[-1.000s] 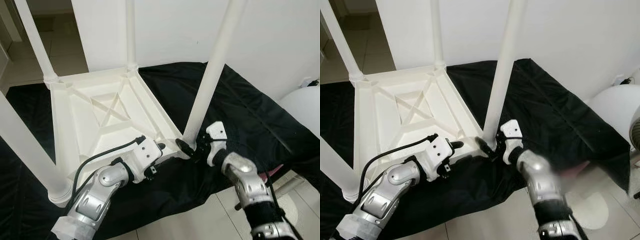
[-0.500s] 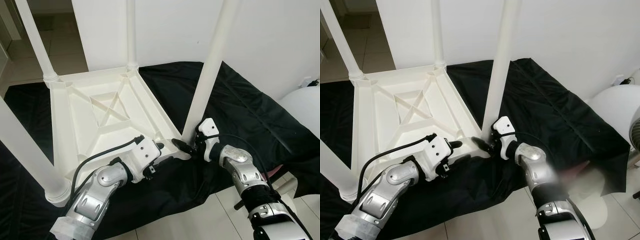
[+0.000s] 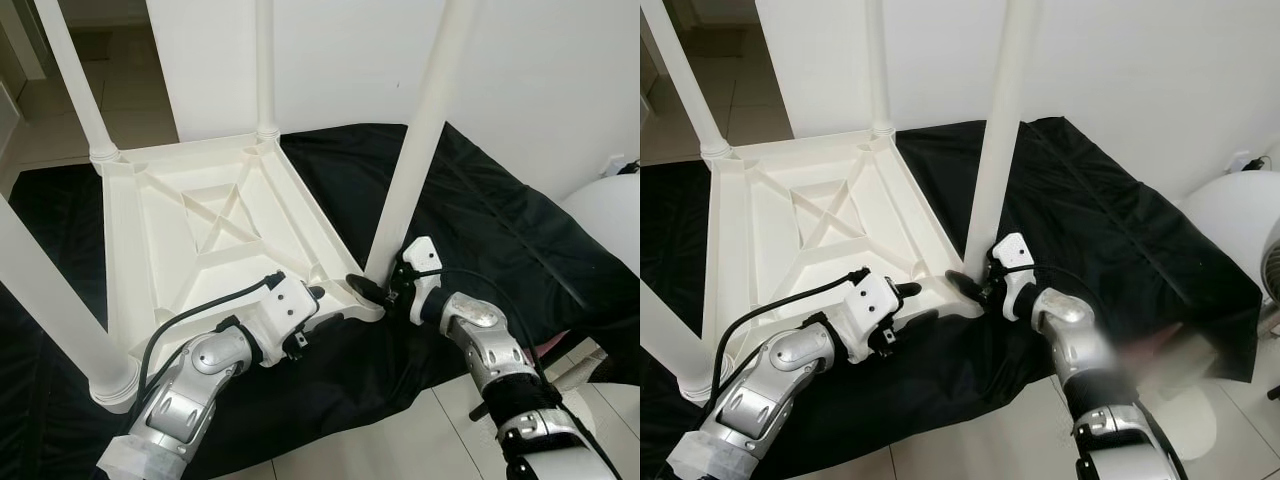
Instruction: Building children table
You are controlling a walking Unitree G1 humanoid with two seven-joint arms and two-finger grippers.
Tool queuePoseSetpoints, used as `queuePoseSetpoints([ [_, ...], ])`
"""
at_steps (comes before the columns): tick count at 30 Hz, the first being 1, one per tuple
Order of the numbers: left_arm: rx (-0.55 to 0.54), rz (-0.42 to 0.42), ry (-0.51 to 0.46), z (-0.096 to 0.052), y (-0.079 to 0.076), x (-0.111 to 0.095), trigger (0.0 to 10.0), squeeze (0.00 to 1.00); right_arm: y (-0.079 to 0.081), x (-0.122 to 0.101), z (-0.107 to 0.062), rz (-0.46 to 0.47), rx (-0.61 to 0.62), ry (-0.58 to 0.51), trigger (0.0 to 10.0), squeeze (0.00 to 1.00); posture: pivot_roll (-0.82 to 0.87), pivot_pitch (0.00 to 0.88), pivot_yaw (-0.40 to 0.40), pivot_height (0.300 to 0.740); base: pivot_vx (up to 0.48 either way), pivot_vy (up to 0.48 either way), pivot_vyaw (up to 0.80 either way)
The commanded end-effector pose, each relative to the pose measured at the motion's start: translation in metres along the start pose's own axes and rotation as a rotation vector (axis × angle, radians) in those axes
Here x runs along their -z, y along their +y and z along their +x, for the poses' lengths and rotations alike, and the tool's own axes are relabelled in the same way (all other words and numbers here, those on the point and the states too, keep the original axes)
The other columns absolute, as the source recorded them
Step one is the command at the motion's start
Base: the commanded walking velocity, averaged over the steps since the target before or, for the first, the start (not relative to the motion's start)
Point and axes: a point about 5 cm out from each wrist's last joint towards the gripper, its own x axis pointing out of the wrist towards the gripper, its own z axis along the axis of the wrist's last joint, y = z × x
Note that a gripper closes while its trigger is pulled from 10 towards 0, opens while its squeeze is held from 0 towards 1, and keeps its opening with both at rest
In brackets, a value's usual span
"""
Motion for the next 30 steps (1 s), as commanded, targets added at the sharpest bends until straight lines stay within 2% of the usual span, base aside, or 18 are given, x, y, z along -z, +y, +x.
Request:
queuePoseSetpoints([
  [1,-0.003,0.011,0.007,-0.001,-0.001,-0.001,10.0,0.0,0.001,0.009,-0.003,0.013,0.044,0.049,10.0,0.0,-0.02,0.023,-0.027,0.74,0.0,0.0,0.0],
  [4,0.0,0.011,0.009,-0.001,-0.002,-0.001,10.0,0.0,0.003,0.008,-0.002,0.014,0.084,0.042,10.0,0.0,-0.02,0.024,-0.026,0.74,0.0,0.0,0.0],
  [7,0.009,0.022,0.017,0.0,-0.002,0.001,10.0,0.0,0.016,0.011,-0.001,0.093,0.281,0.036,10.0,0.0,-0.03,0.026,-0.018,0.74,0.0,0.0,0.0],
  [10,0.011,0.023,0.017,0.0,-0.002,0.001,10.0,0.0,0.019,0.011,0.0,0.107,0.327,0.034,10.0,0.0,-0.03,0.027,-0.014,0.74,0.0,0.0,0.0],
  [17,0.011,0.021,0.015,0.001,-0.002,0.002,10.0,0.0,0.048,0.013,0.005,0.191,0.538,0.039,10.0,0.0,-0.04,0.025,-0.012,0.74,0.0,0.0,0.0],
  [25,0.01,0.024,0.012,0.002,-0.001,0.001,10.0,0.0,0.067,0.005,0.018,0.257,0.59,0.017,10.0,0.0,-0.03,0.022,-0.01,0.74,0.0,0.0,0.0],
  [30,0.012,0.024,0.013,0.002,-0.001,0.001,10.0,0.0,0.063,0.004,0.015,0.246,0.598,0.014,10.0,0.0,-0.03,0.024,-0.007,0.74,0.0,0.0,0.0],
])
